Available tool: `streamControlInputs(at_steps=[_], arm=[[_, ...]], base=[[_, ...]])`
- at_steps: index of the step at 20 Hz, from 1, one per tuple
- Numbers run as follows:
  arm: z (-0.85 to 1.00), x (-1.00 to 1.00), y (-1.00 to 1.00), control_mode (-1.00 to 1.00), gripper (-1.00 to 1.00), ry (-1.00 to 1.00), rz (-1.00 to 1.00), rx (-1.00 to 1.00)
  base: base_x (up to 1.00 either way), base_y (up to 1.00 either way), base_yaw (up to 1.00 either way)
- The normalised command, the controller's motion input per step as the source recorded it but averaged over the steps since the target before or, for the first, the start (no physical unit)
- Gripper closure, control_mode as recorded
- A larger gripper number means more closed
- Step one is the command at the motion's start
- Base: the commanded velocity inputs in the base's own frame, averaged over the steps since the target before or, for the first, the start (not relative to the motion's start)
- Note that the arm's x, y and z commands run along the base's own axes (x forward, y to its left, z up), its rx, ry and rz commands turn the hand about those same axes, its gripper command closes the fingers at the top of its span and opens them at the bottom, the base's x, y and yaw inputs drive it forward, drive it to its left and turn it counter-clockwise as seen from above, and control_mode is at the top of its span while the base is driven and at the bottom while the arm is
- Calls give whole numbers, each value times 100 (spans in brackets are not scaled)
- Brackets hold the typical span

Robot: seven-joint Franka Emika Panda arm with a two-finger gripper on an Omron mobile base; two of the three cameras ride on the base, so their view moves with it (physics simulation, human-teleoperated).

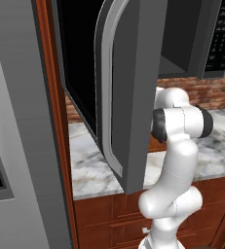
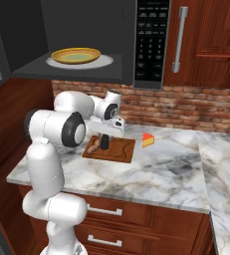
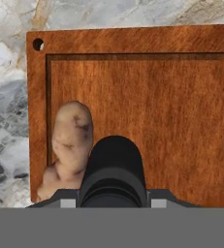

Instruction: Retrieve the reheated potato from the microwave, then place the potato, cheese, and condiment on the cutting board.

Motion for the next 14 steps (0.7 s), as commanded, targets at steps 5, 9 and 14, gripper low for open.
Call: streamControlInputs(at_steps=[5,9,14], arm=[[-20,19,7,-100,100,0,6,0],[-24,13,1,-100,100,0,6,0],[-18,10,0,-100,100,0,5,0]], base=[[0,0,0],[0,0,0],[0,0,0]])
